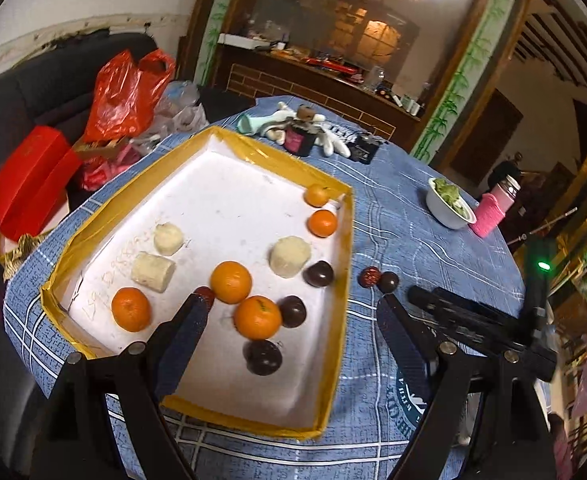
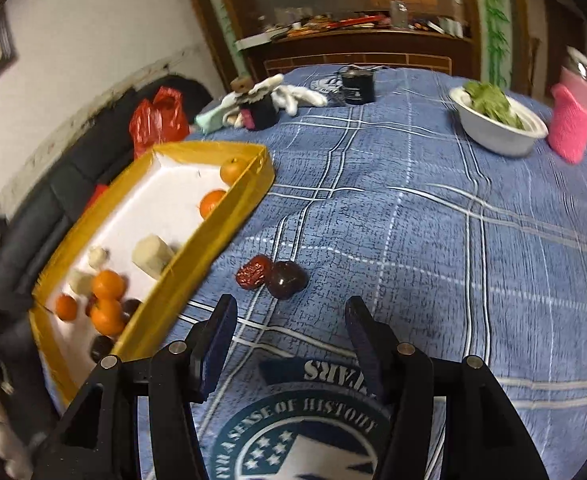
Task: Organize fruits
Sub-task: 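Move both open tools back toward the last date and plum, then grasp the dark plum with the right tool while the left tool grasps the red date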
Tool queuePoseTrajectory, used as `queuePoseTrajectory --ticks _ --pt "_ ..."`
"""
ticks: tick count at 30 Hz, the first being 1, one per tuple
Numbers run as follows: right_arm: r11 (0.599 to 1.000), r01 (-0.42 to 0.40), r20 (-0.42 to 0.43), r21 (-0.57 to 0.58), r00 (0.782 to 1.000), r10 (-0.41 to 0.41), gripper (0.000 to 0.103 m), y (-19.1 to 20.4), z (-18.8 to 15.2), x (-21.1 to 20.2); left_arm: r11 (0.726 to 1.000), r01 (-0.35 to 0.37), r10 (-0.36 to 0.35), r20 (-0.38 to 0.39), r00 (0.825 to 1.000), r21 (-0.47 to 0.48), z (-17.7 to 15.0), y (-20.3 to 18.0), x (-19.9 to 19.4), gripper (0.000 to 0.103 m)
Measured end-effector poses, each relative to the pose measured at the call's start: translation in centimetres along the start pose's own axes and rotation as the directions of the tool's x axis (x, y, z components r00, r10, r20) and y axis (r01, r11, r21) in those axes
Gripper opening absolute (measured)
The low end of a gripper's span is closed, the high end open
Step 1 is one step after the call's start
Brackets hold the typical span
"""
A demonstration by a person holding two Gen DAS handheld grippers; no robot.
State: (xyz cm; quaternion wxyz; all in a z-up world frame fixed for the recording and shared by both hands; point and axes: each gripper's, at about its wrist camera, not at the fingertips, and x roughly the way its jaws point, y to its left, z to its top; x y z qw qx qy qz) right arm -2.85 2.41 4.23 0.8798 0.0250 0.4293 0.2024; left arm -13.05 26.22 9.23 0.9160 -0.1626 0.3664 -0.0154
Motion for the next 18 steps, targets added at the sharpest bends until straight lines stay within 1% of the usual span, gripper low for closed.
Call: queuePoseTrajectory --ticks 3,6,8,10,11,12,13,14,18 --pt "0.997 0.030 -0.026 -0.075 0.999 -0.032 0.058 0.9 0.3 1.9 1.000 -0.007 0.007 0.004 1.000 0.027 -0.1 -0.3 0.1 0.086" --pt "0.989 0.064 -0.044 -0.130 0.997 -0.070 0.055 1.4 0.8 3.8 0.999 -0.011 0.011 -0.001 1.000 0.033 0.0 0.0 0.5 0.086" --pt "0.987 0.067 -0.051 -0.148 0.996 -0.076 0.054 1.5 1.2 4.9 0.999 -0.006 0.006 -0.003 1.000 0.036 0.0 0.1 0.8 0.086" --pt "0.984 0.069 -0.035 -0.163 0.996 -0.076 0.053 1.6 1.5 5.4 0.999 -0.001 0.001 -0.005 1.000 0.050 0.0 0.0 1.1 0.086" --pt "0.984 0.063 -0.032 -0.168 0.997 -0.069 0.052 1.7 1.6 5.4 0.998 0.003 -0.002 -0.006 1.000 0.063 0.0 -0.3 1.3 0.086" --pt "0.984 0.053 -0.030 -0.171 0.998 -0.059 0.043 1.6 1.7 5.3 0.997 0.008 -0.007 -0.007 1.000 0.078 0.0 -0.7 1.5 0.086" --pt "0.984 0.040 -0.033 -0.171 0.998 -0.046 0.028 1.6 1.6 5.3 0.996 0.013 -0.012 -0.007 1.000 0.090 0.0 -1.1 1.7 0.086" --pt "0.986 0.024 -0.046 -0.165 0.998 -0.032 0.028 1.5 1.6 5.3 0.994 0.019 -0.018 -0.009 1.000 0.105 0.1 -1.6 1.9 0.086" --pt "0.993 -0.026 -0.039 -0.113 0.999 0.022 0.028 0.2 1.2 4.2 0.983 0.041 -0.035 -0.037 0.999 0.179 -0.1 -4.2 3.0 0.086"
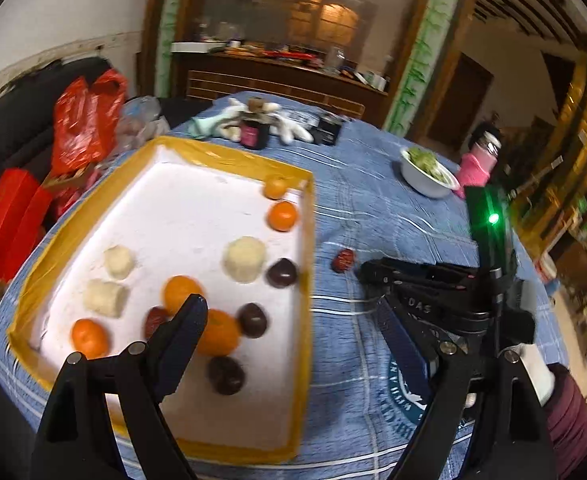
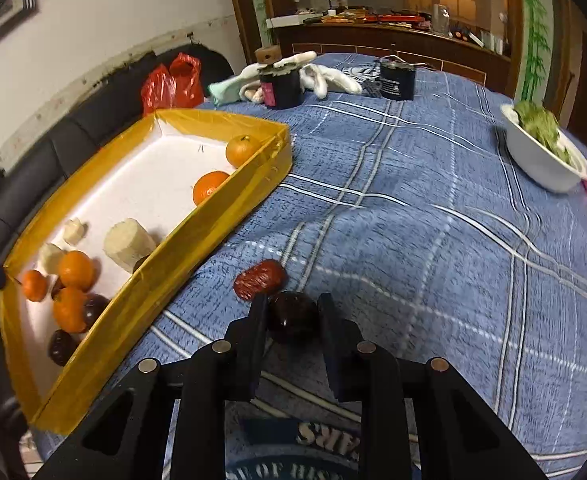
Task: Organize fruits
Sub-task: 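Grasp the dark plum with the right tool while the left tool grasps the red date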
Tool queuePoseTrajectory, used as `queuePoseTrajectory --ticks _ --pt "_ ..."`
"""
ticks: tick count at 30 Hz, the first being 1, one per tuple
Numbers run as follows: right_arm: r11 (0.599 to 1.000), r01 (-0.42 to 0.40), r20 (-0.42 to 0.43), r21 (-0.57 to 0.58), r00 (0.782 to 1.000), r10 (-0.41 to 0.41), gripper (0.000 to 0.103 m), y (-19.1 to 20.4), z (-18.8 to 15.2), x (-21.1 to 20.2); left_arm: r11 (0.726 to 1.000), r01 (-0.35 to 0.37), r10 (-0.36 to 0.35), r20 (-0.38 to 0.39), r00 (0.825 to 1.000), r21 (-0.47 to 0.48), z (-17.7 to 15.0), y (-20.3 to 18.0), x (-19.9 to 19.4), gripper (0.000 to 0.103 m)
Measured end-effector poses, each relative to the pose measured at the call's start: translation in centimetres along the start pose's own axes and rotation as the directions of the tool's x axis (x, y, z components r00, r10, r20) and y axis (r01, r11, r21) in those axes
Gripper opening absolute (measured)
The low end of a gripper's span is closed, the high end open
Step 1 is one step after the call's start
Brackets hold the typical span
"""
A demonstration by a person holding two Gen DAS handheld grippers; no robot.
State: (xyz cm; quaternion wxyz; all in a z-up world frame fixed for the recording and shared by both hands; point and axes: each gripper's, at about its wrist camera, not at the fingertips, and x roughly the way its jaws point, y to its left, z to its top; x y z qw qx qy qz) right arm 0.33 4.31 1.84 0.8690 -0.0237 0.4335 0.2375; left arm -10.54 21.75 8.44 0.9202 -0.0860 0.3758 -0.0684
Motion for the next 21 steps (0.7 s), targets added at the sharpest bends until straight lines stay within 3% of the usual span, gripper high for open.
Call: queuePoseTrajectory --ticks 5,8,13,21 --pt "0.999 0.035 0.063 0.036 0.997 -0.037 0.028 -2.7 -1.3 -3.2 0.994 0.048 -0.043 -0.051 0.998 0.103 0.9 -4.1 2.9 0.086" --pt "0.995 0.015 0.100 0.099 0.995 -0.025 0.028 -5.1 -2.1 -4.5 0.986 0.053 -0.039 -0.086 0.996 0.159 1.6 -6.3 5.5 0.085" --pt "0.972 -0.055 0.108 0.226 0.994 0.031 0.028 -8.4 -2.7 -4.5 0.973 -0.009 0.047 -0.160 0.986 0.230 2.7 -8.4 10.8 0.071" --pt "0.952 -0.126 0.148 0.279 0.985 0.088 0.030 -9.2 -2.3 -5.7 0.942 -0.156 0.223 -0.209 0.952 0.296 3.0 -8.8 16.1 0.068"
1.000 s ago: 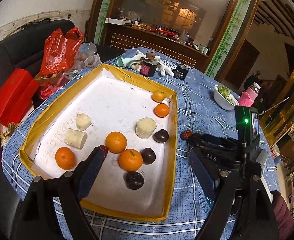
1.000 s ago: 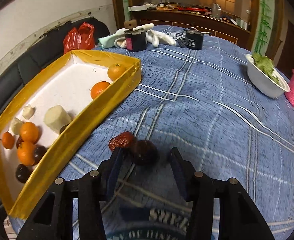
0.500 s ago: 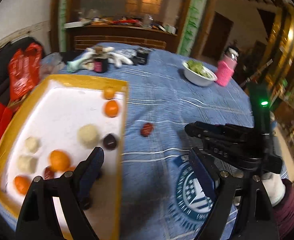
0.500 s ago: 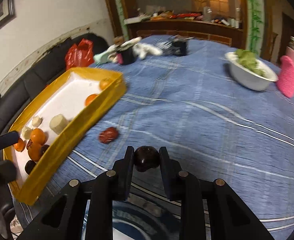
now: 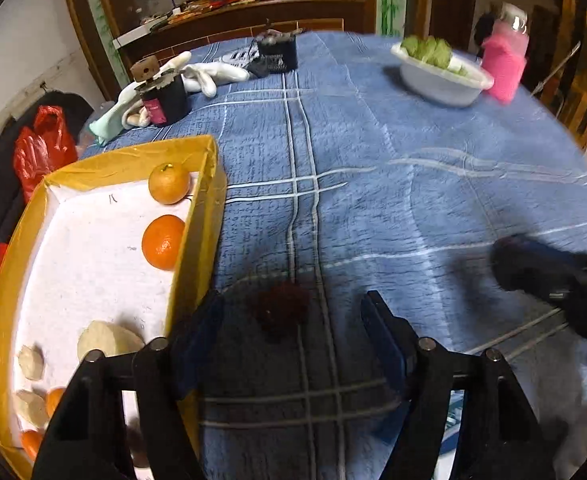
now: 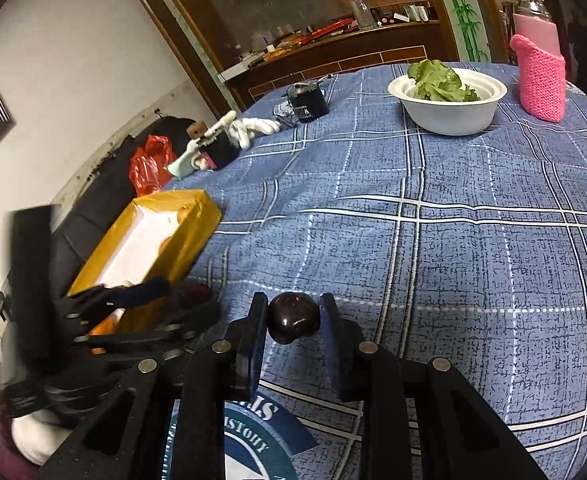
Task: Organize fruits
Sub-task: 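Grasp the dark plum with the right tool while the left tool grasps the red date, then carry the plum and date over the white tray and open both tools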
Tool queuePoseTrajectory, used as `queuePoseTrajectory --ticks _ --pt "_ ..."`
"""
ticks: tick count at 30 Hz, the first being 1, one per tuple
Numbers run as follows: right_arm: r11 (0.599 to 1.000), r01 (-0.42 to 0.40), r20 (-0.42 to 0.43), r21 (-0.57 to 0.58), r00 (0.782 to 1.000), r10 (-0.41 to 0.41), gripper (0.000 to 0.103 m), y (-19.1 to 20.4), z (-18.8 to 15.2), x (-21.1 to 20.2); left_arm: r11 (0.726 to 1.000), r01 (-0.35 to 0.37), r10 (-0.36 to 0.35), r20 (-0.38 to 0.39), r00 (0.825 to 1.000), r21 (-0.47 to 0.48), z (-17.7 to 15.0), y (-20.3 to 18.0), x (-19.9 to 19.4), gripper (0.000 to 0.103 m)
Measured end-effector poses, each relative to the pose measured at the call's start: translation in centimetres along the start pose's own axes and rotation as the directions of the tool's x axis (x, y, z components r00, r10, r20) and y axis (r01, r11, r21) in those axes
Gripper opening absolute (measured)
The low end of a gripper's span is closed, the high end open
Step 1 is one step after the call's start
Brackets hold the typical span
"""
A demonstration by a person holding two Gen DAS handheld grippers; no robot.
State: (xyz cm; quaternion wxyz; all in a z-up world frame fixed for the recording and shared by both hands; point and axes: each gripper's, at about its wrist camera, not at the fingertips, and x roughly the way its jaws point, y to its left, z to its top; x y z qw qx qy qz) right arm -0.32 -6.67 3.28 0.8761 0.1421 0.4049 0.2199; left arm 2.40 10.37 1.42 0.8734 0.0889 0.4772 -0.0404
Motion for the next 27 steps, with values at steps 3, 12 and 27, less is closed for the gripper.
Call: queuePoseTrajectory --ticks 3,12,27 --pt "1.000 -0.006 0.004 0.014 1.000 0.006 0.030 -0.1 0.1 -0.3 0.999 0.014 -0.014 0.001 1.000 0.034 -0.1 -0.9 0.0 0.028" --pt "0.998 -0.022 0.035 0.067 0.999 0.019 0.030 -1.4 0.5 -1.2 0.987 0.103 -0.091 0.103 0.991 -0.126 -2.0 1.8 -5.8 0.019" --pt "0.998 -0.034 0.087 0.051 0.996 0.030 0.029 0.5 -2.2 -3.9 0.960 0.133 -0.061 0.280 0.958 -0.248 -8.0 5.8 -15.6 0.019"
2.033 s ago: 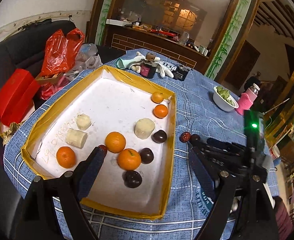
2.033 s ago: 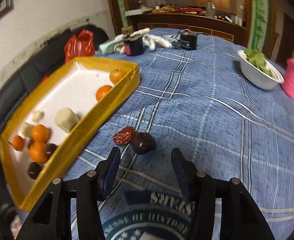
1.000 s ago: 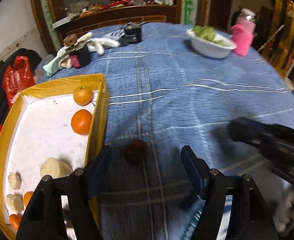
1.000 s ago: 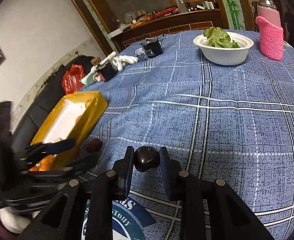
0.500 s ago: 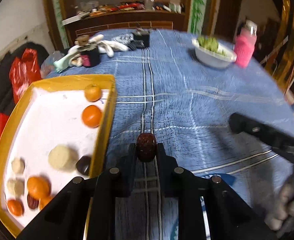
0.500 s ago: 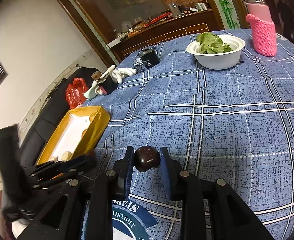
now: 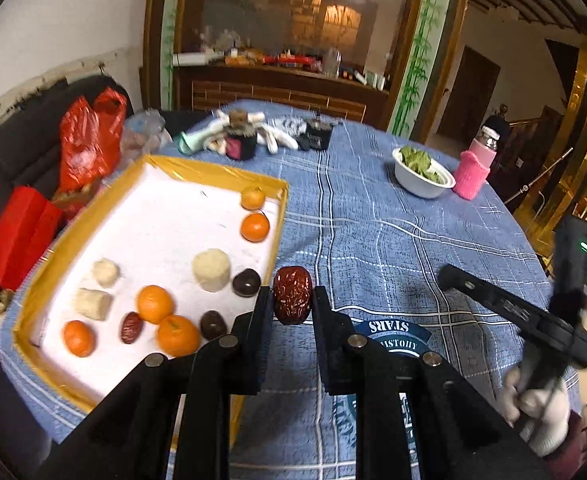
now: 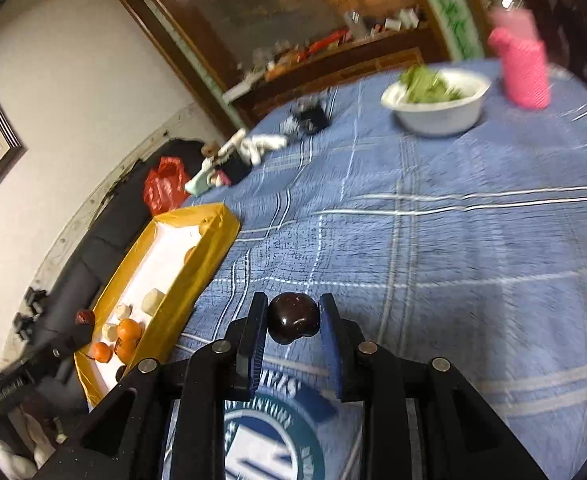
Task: Organize fruits
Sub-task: 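Carry the plum and date over the white tray and open both tools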
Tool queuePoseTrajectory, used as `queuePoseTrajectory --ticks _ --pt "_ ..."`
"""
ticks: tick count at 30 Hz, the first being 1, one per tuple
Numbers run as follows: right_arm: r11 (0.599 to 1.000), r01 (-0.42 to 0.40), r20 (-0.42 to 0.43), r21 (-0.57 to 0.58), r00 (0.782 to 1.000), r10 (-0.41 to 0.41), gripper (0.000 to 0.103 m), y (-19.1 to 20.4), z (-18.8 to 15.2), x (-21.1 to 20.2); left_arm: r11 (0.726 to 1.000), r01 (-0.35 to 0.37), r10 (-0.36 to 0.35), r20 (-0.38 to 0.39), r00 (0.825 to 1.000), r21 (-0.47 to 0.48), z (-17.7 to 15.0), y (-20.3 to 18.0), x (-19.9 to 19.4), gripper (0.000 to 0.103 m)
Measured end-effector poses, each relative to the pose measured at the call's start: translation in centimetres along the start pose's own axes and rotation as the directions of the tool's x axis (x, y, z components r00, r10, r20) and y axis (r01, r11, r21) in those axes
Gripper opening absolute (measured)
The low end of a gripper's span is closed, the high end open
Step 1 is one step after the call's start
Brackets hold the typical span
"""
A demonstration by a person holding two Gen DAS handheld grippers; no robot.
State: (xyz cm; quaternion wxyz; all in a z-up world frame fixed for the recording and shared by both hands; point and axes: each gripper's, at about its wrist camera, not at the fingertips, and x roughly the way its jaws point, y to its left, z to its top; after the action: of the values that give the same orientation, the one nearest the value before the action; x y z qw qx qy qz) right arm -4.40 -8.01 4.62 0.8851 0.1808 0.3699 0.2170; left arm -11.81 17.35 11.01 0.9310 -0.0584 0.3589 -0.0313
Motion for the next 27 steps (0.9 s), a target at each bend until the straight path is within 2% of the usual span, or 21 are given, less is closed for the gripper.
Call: queuePoseTrajectory --ticks 4,8,13,20,27 --pt "1.000 0.018 0.061 0.003 0.998 -0.018 0.029 1.7 -2.5 -3.8 1.000 -0.011 0.010 0.040 0.999 0.018 -0.4 -0.1 -1.5 0.019" --pt "1.000 0.022 0.077 0.015 0.997 -0.023 0.029 3.1 -4.1 -5.5 0.999 -0.033 0.031 0.058 0.998 0.035 -1.0 -0.2 -2.0 0.019" --pt "0.999 0.035 0.051 -0.015 0.998 -0.034 0.030 5.6 -5.4 -5.3 0.997 -0.058 0.055 0.052 0.997 0.051 -2.1 -0.1 -2.0 0.019" --pt "0.987 0.073 0.010 -0.144 0.997 -0.072 0.030 9.7 -6.9 -3.8 0.993 -0.106 0.102 0.079 0.992 0.045 -2.3 1.2 -2.9 0.019" --pt "0.981 0.089 0.010 -0.173 0.996 -0.089 0.030 10.8 -7.5 -3.6 0.993 -0.109 0.105 0.090 0.990 0.049 -2.5 1.4 -3.5 0.019"
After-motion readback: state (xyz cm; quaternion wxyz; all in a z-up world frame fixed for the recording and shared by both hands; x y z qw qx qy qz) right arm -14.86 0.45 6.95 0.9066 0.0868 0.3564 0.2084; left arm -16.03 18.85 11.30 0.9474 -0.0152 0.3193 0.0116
